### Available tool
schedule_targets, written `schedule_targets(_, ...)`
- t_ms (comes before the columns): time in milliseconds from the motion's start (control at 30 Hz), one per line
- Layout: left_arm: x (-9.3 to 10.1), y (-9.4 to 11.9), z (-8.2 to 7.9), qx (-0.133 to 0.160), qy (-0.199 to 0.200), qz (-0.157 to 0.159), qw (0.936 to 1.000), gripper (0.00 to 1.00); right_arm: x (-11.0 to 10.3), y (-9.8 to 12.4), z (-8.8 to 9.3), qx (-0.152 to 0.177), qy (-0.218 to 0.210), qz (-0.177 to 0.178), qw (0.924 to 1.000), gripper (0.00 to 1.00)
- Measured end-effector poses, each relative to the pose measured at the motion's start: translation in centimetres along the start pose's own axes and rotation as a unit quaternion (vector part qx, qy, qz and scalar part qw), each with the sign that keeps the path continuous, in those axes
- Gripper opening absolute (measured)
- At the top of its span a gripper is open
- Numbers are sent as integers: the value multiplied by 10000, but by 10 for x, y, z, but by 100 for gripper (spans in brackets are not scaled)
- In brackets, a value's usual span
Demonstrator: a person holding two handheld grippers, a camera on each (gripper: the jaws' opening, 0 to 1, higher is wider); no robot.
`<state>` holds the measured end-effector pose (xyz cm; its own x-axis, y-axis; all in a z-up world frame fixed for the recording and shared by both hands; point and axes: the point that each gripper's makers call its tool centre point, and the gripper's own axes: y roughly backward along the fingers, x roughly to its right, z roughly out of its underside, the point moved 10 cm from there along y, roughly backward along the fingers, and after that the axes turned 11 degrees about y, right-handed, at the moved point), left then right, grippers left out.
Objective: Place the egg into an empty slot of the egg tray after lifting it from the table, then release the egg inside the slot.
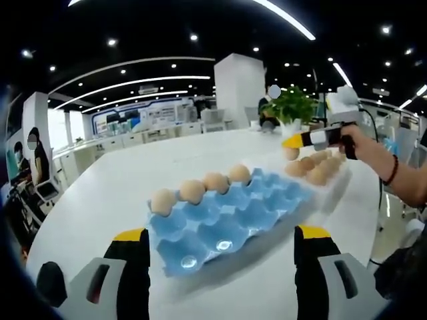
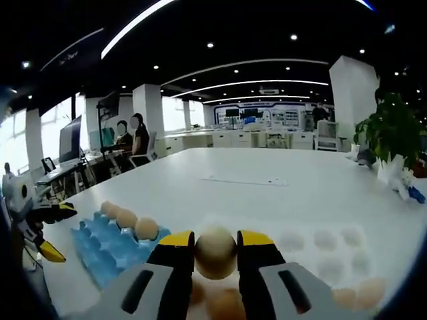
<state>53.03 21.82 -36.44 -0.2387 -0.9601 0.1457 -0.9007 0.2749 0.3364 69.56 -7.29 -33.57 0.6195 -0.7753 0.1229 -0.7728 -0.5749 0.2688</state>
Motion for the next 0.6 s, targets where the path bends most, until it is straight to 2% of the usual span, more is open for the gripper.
schedule_targets(600,-7,7,0,32,30,-72,10000,91,-30,-28,-7,73,-261,-449,9986,26)
